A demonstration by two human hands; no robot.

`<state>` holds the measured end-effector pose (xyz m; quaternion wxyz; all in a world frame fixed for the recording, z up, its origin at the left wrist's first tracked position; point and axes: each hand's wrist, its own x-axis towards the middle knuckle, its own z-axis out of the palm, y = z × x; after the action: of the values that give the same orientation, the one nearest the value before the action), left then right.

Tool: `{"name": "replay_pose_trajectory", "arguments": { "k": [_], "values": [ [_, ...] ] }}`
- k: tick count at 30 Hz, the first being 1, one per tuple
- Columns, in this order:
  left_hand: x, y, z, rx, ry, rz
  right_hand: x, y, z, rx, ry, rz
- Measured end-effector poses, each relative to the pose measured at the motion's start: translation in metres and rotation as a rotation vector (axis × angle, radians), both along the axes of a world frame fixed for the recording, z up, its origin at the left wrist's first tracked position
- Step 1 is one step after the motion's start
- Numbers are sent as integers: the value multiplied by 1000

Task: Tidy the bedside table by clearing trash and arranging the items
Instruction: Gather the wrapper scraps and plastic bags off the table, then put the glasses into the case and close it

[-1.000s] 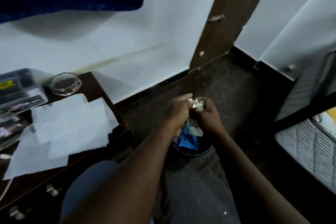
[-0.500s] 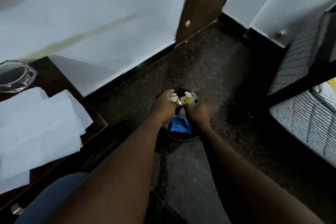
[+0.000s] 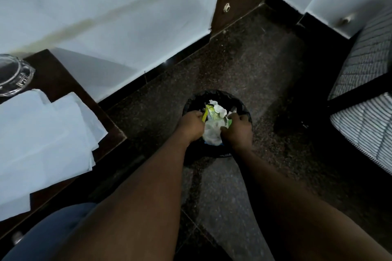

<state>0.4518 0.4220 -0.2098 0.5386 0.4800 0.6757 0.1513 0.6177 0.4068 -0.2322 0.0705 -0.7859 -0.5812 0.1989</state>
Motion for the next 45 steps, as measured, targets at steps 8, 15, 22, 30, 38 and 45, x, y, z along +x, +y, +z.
{"name": "replay_pose_trajectory", "arguments": {
  "k": [8,15,22,30,38,45],
  "values": [
    [1,6,7,191,198,-2,-37,-1,-19,-110,-65,138],
    [-4,4,25,181,298,-168,-39,-1,3,-186,-34,101],
    [-14,-12,61,245,353,-206,-24,-13,52,12,-67,84],
    [-54,-58,124,418,437,-129,-66,-31,120,167,31,321],
    [-121,-123,180,593,530,67,-138,-58,197,279,24,540],
    [-226,-201,224,673,698,294,-260,-97,269,335,181,808]
  ]
}}
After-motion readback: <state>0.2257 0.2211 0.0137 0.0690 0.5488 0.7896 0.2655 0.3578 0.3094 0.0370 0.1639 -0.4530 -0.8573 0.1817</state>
